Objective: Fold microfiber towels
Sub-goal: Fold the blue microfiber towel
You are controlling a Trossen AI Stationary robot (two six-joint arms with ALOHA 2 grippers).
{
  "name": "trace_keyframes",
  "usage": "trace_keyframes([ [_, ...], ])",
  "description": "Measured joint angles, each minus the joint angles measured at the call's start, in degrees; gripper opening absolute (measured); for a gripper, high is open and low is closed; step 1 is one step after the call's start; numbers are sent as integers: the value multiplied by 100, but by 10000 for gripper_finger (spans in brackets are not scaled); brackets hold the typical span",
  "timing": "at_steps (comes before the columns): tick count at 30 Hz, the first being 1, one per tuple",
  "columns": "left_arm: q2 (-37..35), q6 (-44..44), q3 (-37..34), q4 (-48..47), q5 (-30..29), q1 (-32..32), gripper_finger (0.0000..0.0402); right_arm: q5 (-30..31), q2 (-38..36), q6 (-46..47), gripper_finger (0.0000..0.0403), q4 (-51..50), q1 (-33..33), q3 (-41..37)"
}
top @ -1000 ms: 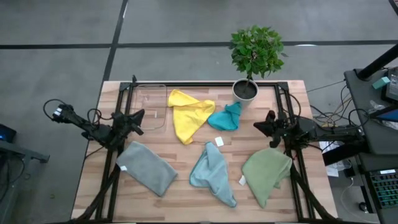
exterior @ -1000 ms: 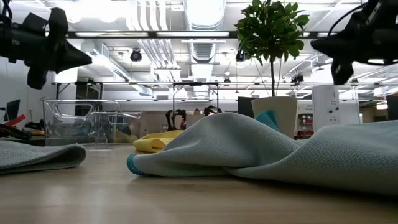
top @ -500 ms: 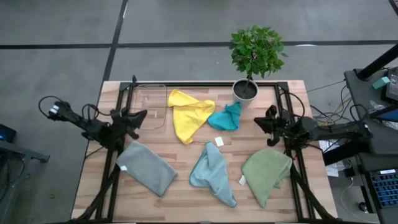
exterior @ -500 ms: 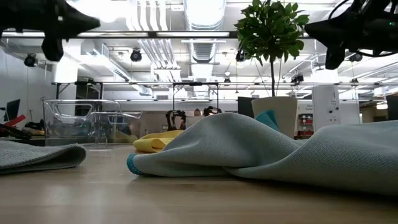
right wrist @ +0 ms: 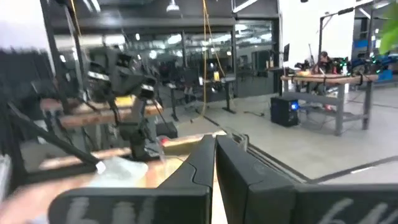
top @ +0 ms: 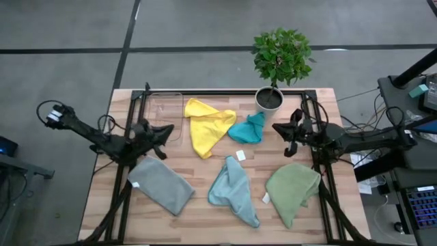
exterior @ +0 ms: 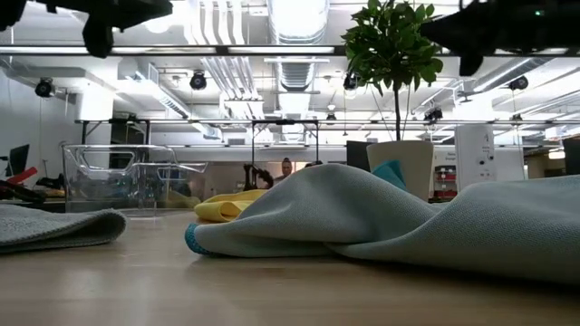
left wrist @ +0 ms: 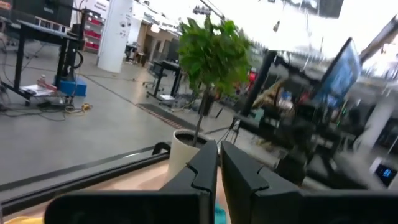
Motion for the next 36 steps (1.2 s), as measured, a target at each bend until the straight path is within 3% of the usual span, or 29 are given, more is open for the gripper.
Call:
trace_keyframes([
  [12,1435,77,545,-12,-13,4,6,1,1377,-126,9,-1568,2,1361],
  [24,1946,1867,1096,-15,73,111,6,-4,2461,-170,9,-2576,2,2021],
  [36,1894,2905,1117,-74,1993,442,6,-4,3221,101,10,-3886,0,2592],
])
